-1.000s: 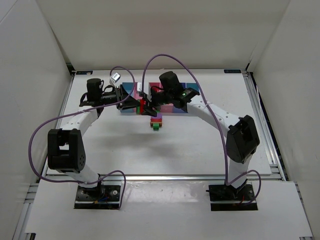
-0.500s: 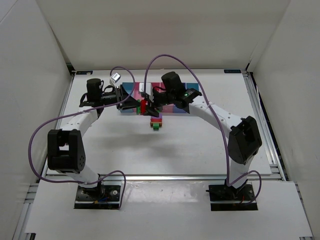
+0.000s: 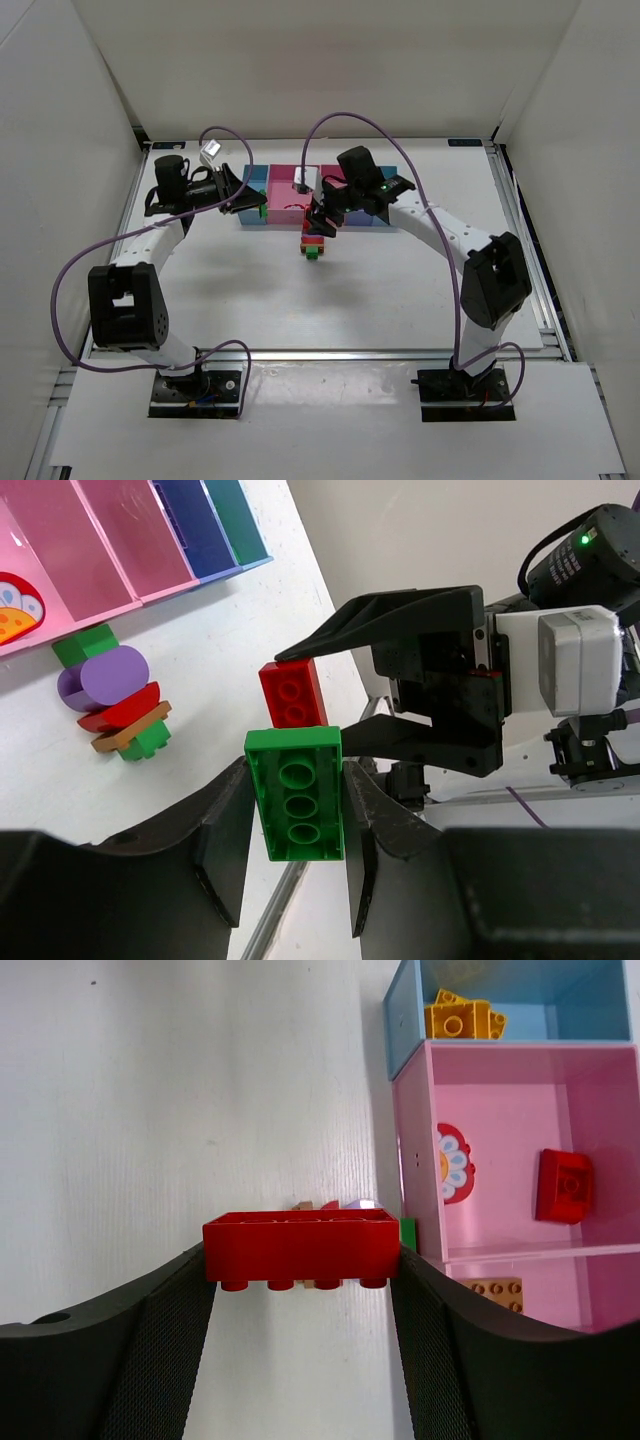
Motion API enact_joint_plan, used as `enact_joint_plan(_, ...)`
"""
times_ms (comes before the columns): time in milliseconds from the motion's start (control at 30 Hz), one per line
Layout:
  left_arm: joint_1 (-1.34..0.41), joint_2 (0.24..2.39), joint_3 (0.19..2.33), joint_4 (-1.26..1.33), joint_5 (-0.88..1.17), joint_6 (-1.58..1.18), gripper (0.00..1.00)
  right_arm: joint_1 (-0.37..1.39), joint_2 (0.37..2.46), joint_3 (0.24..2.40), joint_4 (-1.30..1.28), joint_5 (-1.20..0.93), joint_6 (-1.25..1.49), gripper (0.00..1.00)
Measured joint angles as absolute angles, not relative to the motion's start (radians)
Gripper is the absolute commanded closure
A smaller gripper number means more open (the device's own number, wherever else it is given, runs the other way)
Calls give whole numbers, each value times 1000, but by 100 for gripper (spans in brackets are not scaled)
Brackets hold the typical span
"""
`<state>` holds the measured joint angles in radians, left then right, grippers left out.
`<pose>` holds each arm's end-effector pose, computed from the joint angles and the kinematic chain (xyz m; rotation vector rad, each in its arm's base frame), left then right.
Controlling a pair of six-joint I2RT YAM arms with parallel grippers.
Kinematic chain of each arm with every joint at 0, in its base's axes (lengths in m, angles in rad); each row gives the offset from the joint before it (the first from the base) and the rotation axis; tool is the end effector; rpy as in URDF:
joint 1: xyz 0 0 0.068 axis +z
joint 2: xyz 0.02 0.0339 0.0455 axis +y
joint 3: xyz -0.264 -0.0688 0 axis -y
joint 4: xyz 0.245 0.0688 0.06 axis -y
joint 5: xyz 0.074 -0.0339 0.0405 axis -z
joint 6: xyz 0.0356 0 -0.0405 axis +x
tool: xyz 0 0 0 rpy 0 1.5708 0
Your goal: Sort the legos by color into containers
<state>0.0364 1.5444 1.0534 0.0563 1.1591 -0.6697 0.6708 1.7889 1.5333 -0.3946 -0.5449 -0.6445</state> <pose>0.3384 -0.0203 0.2776 0.0872 2.0435 -1.5489 0.3116 0.2708 0.3041 -1.5558 1.5253 0.6170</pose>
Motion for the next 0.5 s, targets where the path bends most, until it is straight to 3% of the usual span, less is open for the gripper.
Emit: enact_joint_plan(500,69,1448,1053,-46,1035,-567,77,535,1757,1509,-404,-508,-633,66)
